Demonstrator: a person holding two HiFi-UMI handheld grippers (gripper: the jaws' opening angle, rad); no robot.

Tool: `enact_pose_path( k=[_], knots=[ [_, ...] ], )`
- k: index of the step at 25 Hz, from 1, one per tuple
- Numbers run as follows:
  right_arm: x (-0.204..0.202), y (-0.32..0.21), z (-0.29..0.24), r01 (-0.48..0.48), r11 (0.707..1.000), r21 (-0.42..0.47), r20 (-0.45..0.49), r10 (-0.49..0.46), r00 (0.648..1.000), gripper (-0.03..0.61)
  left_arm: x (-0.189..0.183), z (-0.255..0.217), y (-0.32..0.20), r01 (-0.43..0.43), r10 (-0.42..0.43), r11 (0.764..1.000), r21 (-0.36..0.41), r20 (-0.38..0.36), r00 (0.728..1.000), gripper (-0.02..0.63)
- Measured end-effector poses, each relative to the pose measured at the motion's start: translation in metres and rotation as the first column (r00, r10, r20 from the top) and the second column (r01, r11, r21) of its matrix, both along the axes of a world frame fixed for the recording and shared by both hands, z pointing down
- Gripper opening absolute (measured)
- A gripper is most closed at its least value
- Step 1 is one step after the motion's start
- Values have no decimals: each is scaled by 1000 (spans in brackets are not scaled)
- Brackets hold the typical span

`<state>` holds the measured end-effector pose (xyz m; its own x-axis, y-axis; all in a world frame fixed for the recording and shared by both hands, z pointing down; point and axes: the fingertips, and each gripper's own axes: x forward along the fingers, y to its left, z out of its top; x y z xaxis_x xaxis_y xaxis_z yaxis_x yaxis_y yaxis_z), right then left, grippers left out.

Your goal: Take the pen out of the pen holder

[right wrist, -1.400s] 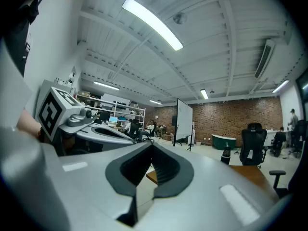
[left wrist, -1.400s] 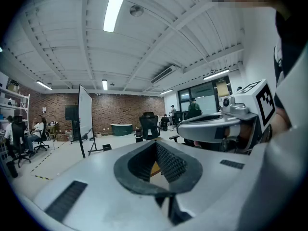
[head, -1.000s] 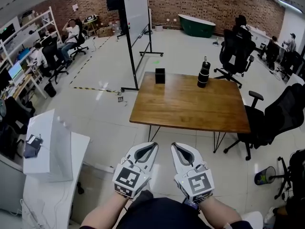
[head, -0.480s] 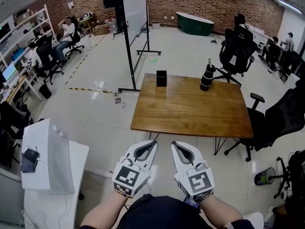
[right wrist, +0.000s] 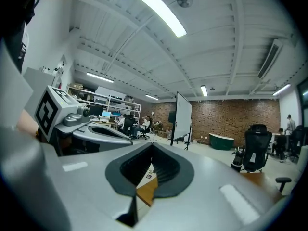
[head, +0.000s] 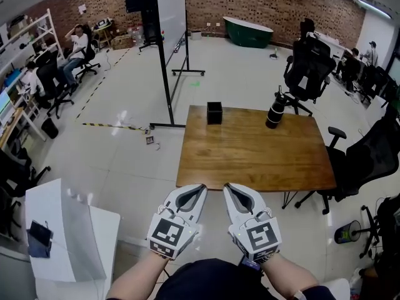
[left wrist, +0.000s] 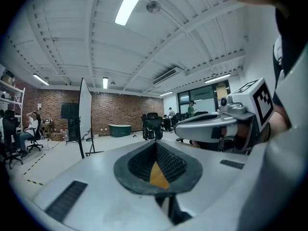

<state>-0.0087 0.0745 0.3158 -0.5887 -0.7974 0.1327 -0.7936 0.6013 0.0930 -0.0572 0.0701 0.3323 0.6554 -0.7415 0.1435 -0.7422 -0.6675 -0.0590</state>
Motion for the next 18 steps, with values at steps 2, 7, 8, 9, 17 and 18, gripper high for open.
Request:
enact_pose_path(
  k=[2, 7, 8, 9, 17, 18],
  knots=[
    [-8, -13, -1, -9, 1000, 4, -5, 9, 1000, 2, -9, -1, -11, -6, 6, 1000, 1, 4, 1000, 5],
    [-24, -40, -3, -30, 1000, 5, -10, 30, 999, 8, -30, 1, -36, -11, 11, 1000, -3, 1, 1000, 5],
    [-26, -44, -1, -34, 999, 0, -12, 34, 999, 9, -33, 3, -40, -11, 11, 1000, -5, 1, 1000, 5],
    [-28, -48, 1, -36, 999, -5, -14, 36, 999, 9, -35, 5, -43, -11, 11, 1000, -6, 2, 1000, 5],
    [-28, -88, 22, -47, 998, -33, -11, 46, 999, 32, -36, 21, -84, -19, 19, 1000, -18, 6, 1000, 5],
    [-25, -95, 24, -48, 998, -31, -13, 48, 999, 32, -34, 22, -90, -21, 21, 1000, -19, 6, 1000, 5]
  ],
)
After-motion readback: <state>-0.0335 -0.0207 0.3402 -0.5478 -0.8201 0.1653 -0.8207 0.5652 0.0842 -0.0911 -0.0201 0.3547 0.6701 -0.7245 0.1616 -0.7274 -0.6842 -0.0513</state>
